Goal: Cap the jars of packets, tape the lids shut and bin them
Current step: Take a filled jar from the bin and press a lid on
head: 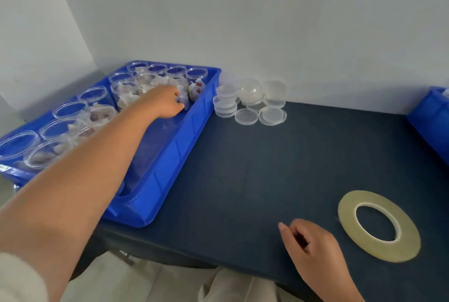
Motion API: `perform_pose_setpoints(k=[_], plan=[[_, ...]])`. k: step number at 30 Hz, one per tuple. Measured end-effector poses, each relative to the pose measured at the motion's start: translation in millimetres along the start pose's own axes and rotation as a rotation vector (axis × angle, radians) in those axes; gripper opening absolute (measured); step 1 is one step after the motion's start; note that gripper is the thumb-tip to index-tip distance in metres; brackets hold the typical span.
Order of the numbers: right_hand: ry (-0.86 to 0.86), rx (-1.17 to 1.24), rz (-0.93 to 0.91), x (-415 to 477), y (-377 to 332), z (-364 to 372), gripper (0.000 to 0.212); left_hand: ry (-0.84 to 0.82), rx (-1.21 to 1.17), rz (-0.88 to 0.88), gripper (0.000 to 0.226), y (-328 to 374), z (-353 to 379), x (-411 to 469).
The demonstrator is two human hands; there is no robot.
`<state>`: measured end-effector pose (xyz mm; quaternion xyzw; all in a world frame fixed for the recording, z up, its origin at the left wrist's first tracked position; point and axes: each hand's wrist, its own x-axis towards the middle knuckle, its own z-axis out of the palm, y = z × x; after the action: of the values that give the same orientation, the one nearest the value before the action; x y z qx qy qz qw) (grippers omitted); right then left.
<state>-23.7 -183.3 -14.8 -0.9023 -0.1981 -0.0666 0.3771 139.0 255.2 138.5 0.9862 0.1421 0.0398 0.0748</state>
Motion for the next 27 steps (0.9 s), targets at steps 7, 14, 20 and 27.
perform_pose_setpoints(k=[7,14,20,27], plan=[[0.046,0.129,0.087,7.1,-1.3,-0.4,0.05,0.031,0.069,-0.132,0.071,-4.4,32.6,70.0],[0.037,0.143,0.094,8.8,-3.4,-1.9,0.05,0.132,0.17,-0.174,0.021,-11.0,49.3,79.1],[0.019,0.163,0.089,6.9,-1.2,-2.1,0.047,0.491,0.037,-0.005,0.017,1.4,14.1,40.3],[0.028,0.22,0.139,6.5,-6.9,-7.8,0.028,0.725,-0.281,0.343,0.035,72.6,-41.5,-62.8]])
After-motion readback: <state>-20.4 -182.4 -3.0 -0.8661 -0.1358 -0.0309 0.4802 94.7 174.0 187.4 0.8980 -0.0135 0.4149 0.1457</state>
